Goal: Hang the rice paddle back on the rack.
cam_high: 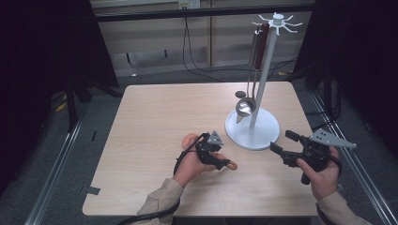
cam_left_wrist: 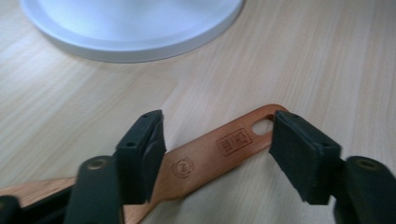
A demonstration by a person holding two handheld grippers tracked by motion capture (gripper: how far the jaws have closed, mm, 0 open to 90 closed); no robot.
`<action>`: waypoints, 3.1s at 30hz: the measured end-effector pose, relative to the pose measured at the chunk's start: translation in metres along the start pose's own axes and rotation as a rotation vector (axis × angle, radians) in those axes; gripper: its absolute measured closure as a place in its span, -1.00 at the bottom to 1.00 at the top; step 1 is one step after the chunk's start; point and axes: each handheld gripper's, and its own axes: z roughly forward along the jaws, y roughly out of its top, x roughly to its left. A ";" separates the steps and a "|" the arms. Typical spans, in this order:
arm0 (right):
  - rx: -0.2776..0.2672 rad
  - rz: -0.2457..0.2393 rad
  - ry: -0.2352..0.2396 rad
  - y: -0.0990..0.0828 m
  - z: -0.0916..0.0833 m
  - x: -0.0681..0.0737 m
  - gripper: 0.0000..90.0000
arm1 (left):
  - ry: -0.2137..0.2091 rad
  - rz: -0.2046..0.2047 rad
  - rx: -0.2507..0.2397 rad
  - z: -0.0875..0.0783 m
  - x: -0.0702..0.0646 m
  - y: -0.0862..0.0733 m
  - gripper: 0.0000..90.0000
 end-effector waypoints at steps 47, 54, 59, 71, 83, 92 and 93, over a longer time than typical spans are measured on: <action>0.060 0.014 0.067 -0.007 0.024 0.014 -0.53 | 0.062 -0.182 -0.177 -0.023 -0.005 0.034 0.47; 0.096 0.003 0.147 -0.011 0.050 0.042 -0.33 | 0.102 -0.227 -0.387 -0.052 -0.015 0.045 0.47; 0.101 0.017 0.172 -0.015 0.070 0.059 -0.19 | 0.121 -0.232 -0.443 -0.064 -0.022 0.053 0.47; 0.057 0.094 0.212 -0.014 0.094 0.071 0.48 | 0.139 -0.236 -0.487 -0.074 -0.029 0.056 0.46; 0.005 0.162 0.239 -0.008 0.095 0.068 0.88 | 0.173 -0.208 -0.541 -0.079 -0.025 0.057 -0.05; 0.005 0.120 0.241 0.009 0.079 0.048 0.88 | 0.237 -0.251 -0.529 -0.081 -0.010 0.041 -0.54; 0.006 0.110 0.242 0.012 0.077 0.046 0.88 | 0.235 -0.257 -0.526 -0.080 -0.008 0.038 -0.55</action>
